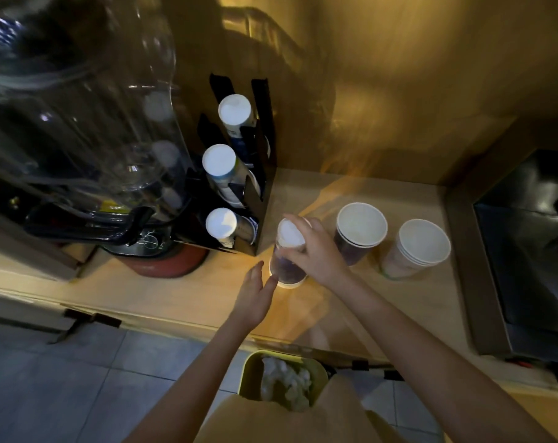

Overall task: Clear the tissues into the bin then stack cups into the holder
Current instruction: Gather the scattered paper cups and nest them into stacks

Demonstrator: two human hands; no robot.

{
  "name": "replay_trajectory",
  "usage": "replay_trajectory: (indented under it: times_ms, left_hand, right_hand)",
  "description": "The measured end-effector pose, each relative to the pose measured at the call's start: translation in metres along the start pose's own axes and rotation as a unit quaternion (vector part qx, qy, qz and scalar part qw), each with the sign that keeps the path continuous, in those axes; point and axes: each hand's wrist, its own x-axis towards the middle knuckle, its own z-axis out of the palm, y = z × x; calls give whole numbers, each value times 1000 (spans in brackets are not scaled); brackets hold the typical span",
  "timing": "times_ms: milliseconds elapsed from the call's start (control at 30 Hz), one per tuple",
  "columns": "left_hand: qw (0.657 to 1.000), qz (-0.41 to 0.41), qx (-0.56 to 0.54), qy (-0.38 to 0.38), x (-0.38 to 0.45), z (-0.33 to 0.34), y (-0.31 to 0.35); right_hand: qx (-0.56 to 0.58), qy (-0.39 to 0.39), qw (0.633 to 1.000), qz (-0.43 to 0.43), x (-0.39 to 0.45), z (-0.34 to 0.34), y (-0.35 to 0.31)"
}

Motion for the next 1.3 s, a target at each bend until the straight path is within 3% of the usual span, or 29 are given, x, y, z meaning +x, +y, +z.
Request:
replay_trajectory:
  times_ms: [67, 133, 267, 400, 500, 600, 700, 800, 967, 1200, 1300]
  left_hand:
    - [998, -25, -43, -34, 1, 0, -1]
    - [995, 14, -87, -40, -2, 0, 4]
    - [984, 102, -143, 15, -12, 0, 26]
    - [963, 195, -183, 33, -19, -10, 54]
    - [964, 225, -128, 63, -20, -16, 67]
    - [956, 250, -141, 57, -25, -25, 81]
    - [943, 234, -238, -9, -30, -31, 92]
    - [931, 210, -294, -44, -28, -31, 92]
    - [921, 115, -370, -33, -28, -27, 85]
    - [906, 39, -420, -47, -26, -22, 84]
    - [876, -24, -473, -92, -23, -20, 80]
  right_hand:
    - [49, 38, 998, 16, -1, -7, 2]
    - [115, 82, 990, 31, -5, -20, 3]
    - [199, 160, 966, 29, -17, -57, 6]
    - [331, 245, 910, 52, -26, -91, 10]
    - [420, 278, 857, 111, -31, -107, 16]
    - [501, 276, 801, 176, -36, -113, 23]
    - [570, 234, 756, 221, -40, -109, 26]
    - [572, 207, 756, 241, -44, -103, 29]
    - [509, 195, 808, 225, -49, -101, 33]
    - [497, 169, 829, 191, -49, -112, 36]
    - [476, 170, 847, 161, -49, -124, 36]
